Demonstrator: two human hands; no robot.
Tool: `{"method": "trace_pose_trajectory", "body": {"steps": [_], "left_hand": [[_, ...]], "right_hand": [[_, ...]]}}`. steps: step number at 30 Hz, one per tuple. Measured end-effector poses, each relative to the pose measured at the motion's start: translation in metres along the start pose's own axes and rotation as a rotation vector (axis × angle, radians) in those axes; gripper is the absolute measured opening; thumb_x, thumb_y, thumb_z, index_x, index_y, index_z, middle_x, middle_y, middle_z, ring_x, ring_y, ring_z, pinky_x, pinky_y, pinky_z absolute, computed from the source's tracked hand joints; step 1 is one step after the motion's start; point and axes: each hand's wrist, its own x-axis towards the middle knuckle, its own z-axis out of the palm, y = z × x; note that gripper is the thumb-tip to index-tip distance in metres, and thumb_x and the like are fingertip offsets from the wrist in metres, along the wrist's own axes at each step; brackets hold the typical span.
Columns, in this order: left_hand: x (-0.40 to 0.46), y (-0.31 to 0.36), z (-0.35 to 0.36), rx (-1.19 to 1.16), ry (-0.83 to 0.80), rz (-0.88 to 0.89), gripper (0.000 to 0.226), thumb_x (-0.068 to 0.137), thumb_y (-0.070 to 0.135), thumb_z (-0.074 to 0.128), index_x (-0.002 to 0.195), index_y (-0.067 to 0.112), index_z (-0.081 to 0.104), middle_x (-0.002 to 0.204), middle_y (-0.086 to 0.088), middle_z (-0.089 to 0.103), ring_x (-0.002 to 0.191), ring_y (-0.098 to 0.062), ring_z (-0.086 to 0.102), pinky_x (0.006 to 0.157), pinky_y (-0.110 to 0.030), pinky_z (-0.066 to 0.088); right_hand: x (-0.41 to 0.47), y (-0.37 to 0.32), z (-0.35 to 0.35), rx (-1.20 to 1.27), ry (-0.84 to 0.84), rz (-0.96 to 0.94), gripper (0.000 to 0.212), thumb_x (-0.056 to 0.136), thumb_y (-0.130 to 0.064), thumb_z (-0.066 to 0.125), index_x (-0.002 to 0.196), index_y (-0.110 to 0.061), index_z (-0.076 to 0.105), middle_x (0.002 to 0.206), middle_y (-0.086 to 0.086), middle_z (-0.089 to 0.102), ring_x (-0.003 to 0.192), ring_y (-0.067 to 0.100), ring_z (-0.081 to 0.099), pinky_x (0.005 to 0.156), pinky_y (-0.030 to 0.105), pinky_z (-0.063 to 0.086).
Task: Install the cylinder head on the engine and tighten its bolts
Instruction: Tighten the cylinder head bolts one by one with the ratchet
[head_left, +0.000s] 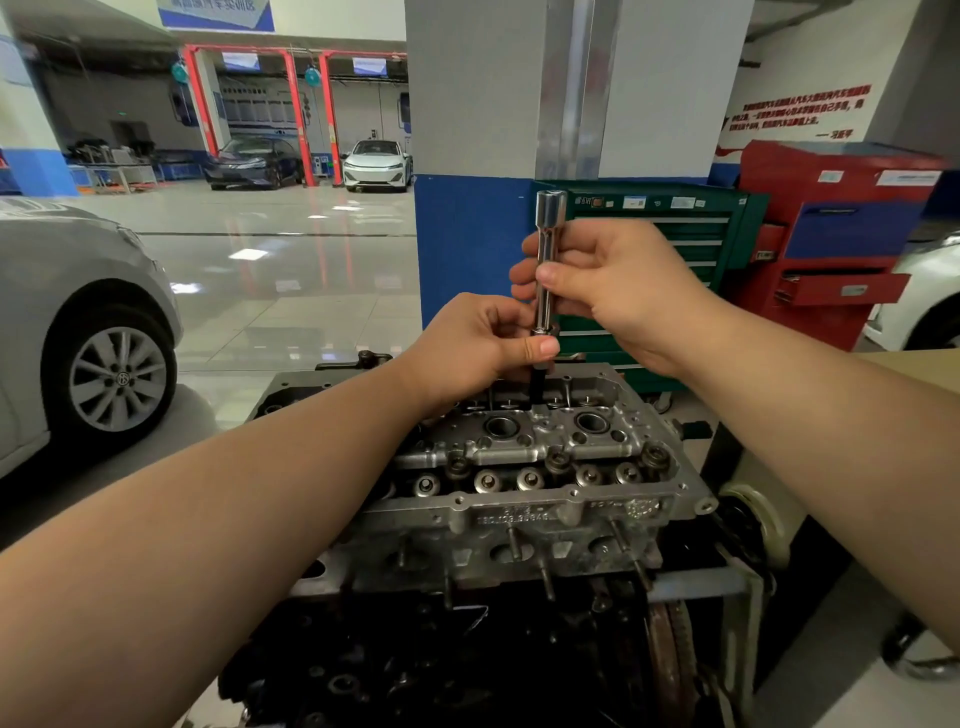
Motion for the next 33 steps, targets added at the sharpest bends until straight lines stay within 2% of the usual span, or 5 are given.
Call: {"method": "trace_pose_trajectory", "body": {"steps": [9, 13, 18, 26, 33], "left_hand": [[-0.004, 0.006, 0.006, 0.017, -0.008, -0.007, 0.039, 0.087, 0.026, 0.085, 0.12, 0.012, 0.07, 0.113, -0.011, 0.075, 0.105, -0.025, 0.073, 0.1, -0.054, 0.057], [-0.001, 0.004, 0.003, 0.107, 0.102, -0.005, 0.031, 0.079, 0.031, 0.093, 0.092, 0.013, 0.072, 0.081, -0.008, 0.072, 0.078, -0.019, 0.067, 0.093, -0.055, 0.058], [-0.002, 0.0, 0.002, 0.015, 0.004, 0.035, 0.011, 0.085, 0.028, 0.081, 0.094, 0.023, 0.08, 0.099, -0.019, 0.076, 0.095, -0.034, 0.076, 0.095, -0.047, 0.062], [-0.003, 0.002, 0.006, -0.012, -0.031, -0.002, 0.035, 0.089, 0.035, 0.08, 0.12, 0.021, 0.073, 0.113, -0.014, 0.077, 0.105, -0.037, 0.074, 0.099, -0.053, 0.059], [0.001, 0.003, 0.002, 0.08, 0.033, 0.048, 0.018, 0.081, 0.034, 0.085, 0.093, 0.048, 0.081, 0.092, -0.002, 0.08, 0.094, -0.026, 0.077, 0.095, -0.038, 0.062]], "right_hand": [[-0.004, -0.008, 0.015, -0.458, 0.38, -0.052, 0.04, 0.072, -0.04, 0.094, 0.078, -0.023, 0.058, 0.074, -0.001, 0.068, 0.071, 0.023, 0.07, 0.07, 0.045, 0.061], [-0.003, -0.006, 0.013, -0.307, 0.269, -0.055, 0.021, 0.089, -0.034, 0.082, 0.1, -0.021, 0.068, 0.092, -0.004, 0.072, 0.086, 0.013, 0.071, 0.082, 0.039, 0.06], [0.005, -0.015, -0.005, 0.009, -0.038, 0.038, 0.023, 0.101, -0.003, 0.063, 0.121, -0.015, 0.064, 0.104, 0.005, 0.08, 0.096, 0.022, 0.078, 0.082, 0.04, 0.065], [0.011, -0.016, 0.001, -0.316, 0.242, 0.001, 0.031, 0.078, -0.025, 0.093, 0.092, -0.013, 0.068, 0.082, 0.007, 0.072, 0.073, 0.019, 0.077, 0.06, 0.038, 0.065], [0.012, -0.02, -0.009, -0.05, -0.035, 0.004, 0.047, 0.103, -0.003, 0.061, 0.145, -0.022, 0.053, 0.121, -0.001, 0.074, 0.104, 0.021, 0.076, 0.085, 0.036, 0.064]]}}
